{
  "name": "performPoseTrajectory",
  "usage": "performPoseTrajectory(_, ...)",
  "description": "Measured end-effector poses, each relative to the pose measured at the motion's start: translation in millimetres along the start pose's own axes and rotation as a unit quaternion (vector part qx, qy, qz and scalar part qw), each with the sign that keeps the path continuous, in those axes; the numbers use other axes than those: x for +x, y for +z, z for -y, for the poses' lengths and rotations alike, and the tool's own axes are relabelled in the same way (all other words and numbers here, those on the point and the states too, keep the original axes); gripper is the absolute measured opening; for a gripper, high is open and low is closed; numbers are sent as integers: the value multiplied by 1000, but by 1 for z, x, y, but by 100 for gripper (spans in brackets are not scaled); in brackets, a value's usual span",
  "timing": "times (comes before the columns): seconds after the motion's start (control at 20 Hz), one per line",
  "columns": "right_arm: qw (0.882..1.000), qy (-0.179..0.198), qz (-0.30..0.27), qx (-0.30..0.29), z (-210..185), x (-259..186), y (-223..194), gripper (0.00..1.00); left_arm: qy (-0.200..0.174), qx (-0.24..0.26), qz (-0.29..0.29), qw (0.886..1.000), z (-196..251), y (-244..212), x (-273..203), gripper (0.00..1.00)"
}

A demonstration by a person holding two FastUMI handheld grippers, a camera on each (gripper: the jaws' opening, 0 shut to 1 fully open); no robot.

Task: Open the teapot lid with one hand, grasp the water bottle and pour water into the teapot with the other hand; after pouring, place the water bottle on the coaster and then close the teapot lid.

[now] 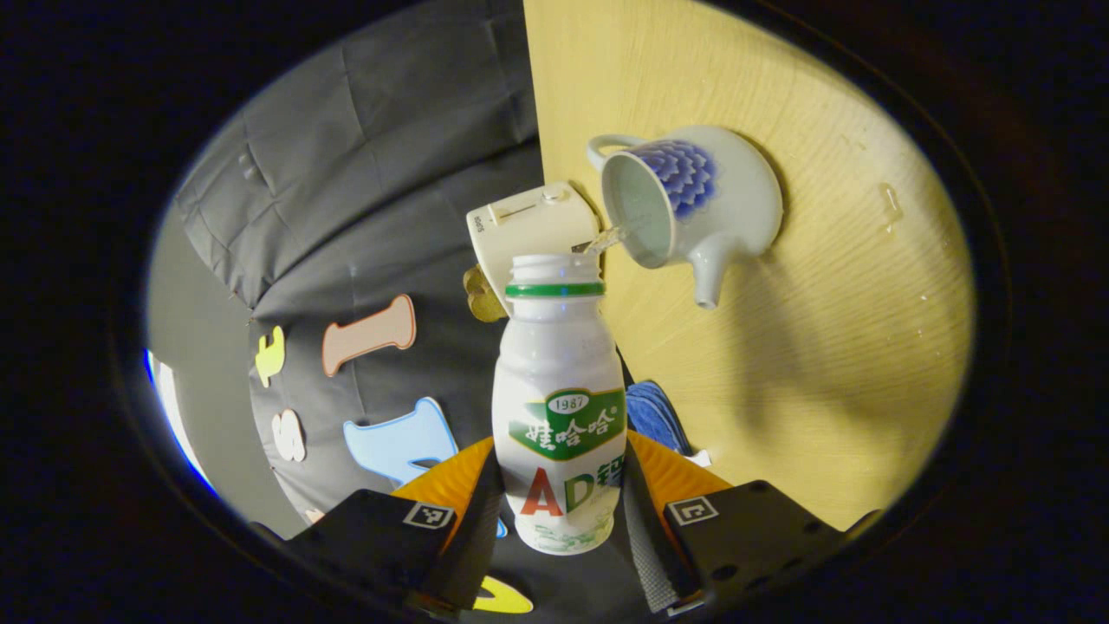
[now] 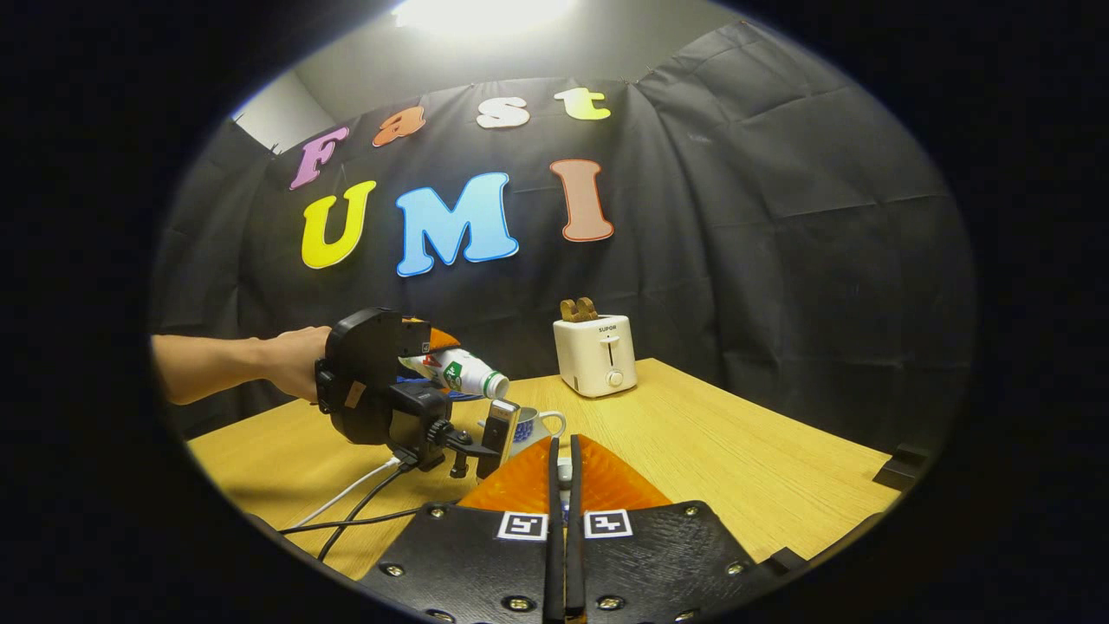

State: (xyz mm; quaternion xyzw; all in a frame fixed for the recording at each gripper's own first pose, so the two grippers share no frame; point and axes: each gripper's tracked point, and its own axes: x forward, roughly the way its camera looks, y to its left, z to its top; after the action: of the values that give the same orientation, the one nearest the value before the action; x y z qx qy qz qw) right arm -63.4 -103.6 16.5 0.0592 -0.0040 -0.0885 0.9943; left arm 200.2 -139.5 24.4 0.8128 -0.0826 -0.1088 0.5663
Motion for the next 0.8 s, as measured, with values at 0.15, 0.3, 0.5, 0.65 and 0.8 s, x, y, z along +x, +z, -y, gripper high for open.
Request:
performPoseTrajectory(0.15, 1000, 1, -1, 2, -1, 0, 0, 1, 5, 17, 3, 1000, -5, 3, -1, 80)
performPoseTrajectory(0.3, 1000, -2, -2, 5, 0, 0, 0, 1, 7, 28, 8, 1000, -5, 5, 0, 80)
performPoseTrajectory(0.5, 1000, -6, -2, 9, -1, -1, 0, 1, 9, 43, 12, 999, -10, 9, -2, 80)
performPoseTrajectory(0.65, 1000, -8, -4, 6, 1, -1, -1, 1, 8, 53, 13, 998, -10, 13, -3, 79)
performPoseTrajectory(0.8, 1000, -12, -4, 9, 2, -2, 0, 1, 6, 64, 13, 998, -11, 15, -4, 73)
